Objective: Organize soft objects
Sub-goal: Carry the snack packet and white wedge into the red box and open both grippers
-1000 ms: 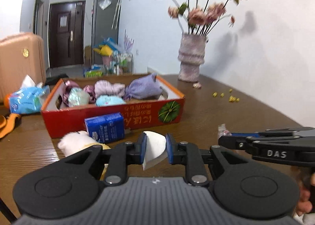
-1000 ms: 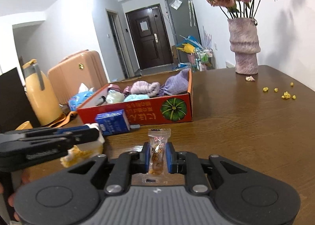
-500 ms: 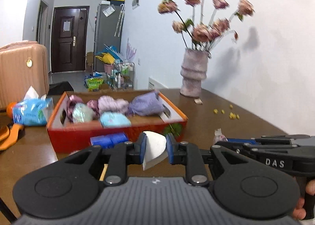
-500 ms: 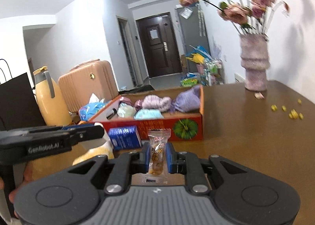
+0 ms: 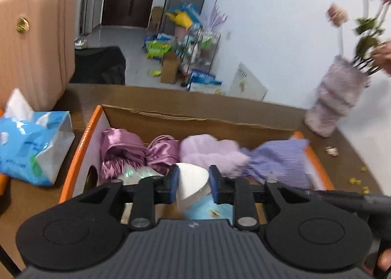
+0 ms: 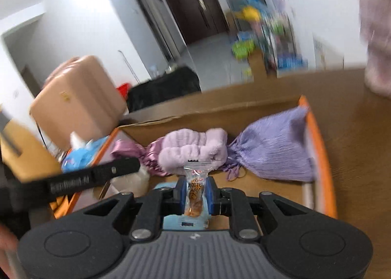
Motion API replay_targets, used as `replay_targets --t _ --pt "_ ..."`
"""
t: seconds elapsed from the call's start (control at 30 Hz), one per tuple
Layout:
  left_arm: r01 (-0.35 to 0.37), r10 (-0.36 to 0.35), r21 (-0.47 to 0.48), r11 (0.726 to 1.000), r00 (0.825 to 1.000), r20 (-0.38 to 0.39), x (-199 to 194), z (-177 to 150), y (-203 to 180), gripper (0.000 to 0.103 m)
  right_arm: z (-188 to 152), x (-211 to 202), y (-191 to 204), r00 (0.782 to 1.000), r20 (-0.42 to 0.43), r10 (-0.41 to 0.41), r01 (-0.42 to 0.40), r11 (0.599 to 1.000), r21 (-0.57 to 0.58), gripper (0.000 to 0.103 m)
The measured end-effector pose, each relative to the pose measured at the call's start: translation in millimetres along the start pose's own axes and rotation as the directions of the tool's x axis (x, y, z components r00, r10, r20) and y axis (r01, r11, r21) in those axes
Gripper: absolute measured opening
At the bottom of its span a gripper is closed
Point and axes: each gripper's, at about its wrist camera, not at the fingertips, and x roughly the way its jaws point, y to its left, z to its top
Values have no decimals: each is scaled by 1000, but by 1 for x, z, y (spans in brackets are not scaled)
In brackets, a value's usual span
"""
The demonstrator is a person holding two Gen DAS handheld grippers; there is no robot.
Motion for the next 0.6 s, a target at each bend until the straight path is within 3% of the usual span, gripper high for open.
replay_targets --t 0.07,0.13,0.2,0.23,0.33,0.43,0.6 --pt "-30 30 -19 999 999 -27 16 -1 8 33 10 28 -7 998 -49 -31 33 999 42 19" --pt "-9 8 -23 1000 999 -45 22 -1 14 42 14 46 -11 995 -72 -66 71 995 64 21" --pt "6 -6 -15 1000 1000 -12 14 -4 15 62 17 57 -11 992 -80 -99 104 993 55 35" --pt "8 -8 6 1000 1000 2 10 -4 14 64 18 59 -9 992 -80 -98 102 993 52 45" --pt "-7 5 57 998 1000 27 -3 -5 11 65 18 51 -1 994 -55 -96 98 995 34 49" --pt "-25 24 39 999 999 35 -20 1 14 65 20 35 6 995 -31 -96 97 995 28 49" --pt "-33 28 54 998 995 94 -76 6 11 65 26 -24 20 994 43 -101 102 995 -12 52"
